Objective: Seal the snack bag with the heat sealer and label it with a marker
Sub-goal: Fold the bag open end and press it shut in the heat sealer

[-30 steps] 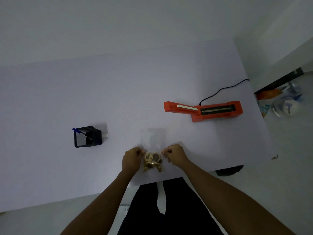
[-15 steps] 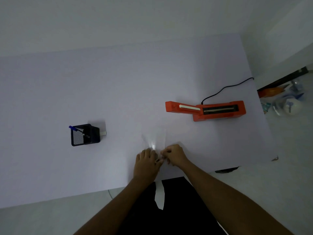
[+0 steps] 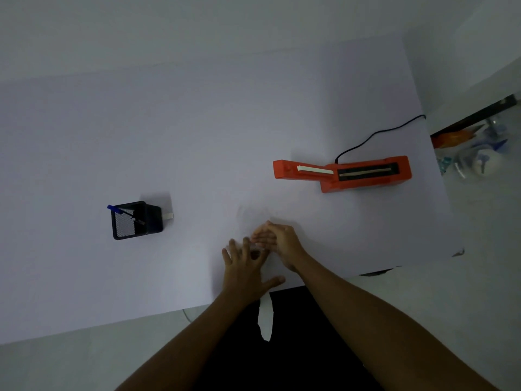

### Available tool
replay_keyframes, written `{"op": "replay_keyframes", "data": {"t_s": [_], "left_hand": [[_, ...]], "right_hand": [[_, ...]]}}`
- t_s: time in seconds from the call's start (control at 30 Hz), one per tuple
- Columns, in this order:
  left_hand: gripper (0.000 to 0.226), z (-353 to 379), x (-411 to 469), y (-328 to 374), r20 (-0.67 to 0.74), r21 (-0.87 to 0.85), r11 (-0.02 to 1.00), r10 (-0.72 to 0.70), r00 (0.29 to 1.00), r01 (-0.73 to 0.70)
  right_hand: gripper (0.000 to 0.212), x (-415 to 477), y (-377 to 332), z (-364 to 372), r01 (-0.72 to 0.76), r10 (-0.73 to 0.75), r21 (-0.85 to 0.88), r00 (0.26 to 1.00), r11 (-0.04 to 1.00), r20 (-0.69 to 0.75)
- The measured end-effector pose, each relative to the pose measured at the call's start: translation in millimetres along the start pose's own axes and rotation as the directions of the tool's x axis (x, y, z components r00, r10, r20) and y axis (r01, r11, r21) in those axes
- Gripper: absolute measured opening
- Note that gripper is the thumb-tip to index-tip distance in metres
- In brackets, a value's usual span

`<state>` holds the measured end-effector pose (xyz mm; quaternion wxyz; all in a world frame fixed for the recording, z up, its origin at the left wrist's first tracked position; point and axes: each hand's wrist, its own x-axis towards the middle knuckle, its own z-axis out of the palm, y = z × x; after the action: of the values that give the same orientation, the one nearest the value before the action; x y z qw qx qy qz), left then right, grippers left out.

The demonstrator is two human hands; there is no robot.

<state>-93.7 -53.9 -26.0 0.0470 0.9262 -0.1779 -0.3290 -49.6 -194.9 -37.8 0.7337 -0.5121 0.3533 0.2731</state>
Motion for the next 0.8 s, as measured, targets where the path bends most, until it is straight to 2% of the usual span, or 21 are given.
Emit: {"op": "replay_keyframes", "data": {"t_s": [0.17,0.43,0.6,0.7,0.8], "left_hand": [[0.103,-4,-1,-4,0.055,0.014,1.000,0.017,0.998,-0.018],[0.103,-7,-1,-2,0.075,-0.005,1.000,0.011,0.997,-0.011],[0.109,-8,-1,-4,0.092,0.033,0.999,0.018,0.996,-0.021],[0.113,-8,-1,-4,0.095,0.035,0.999,0.022,0.995,-0.025],[0.114,-6,-2,-5,0.078,0.030,0.999,0.021,0.997,-0.024]], "right_hand": [[0.049,14,1,-2,-0.056,0.056,0.006,0.998,0.998,0.023],[0.045,46,-30,-14,0.103,-0.101,0.016,0.992,0.995,-0.076],[0.045,52,-35,-15,0.123,-0.124,-0.016,0.990,0.992,-0.063],[0.044,46,-31,-13,0.129,-0.128,0.031,0.991,0.991,-0.048],[0.046,32,-23,-1,0.061,-0.062,0.023,0.997,0.998,0.039]]}}
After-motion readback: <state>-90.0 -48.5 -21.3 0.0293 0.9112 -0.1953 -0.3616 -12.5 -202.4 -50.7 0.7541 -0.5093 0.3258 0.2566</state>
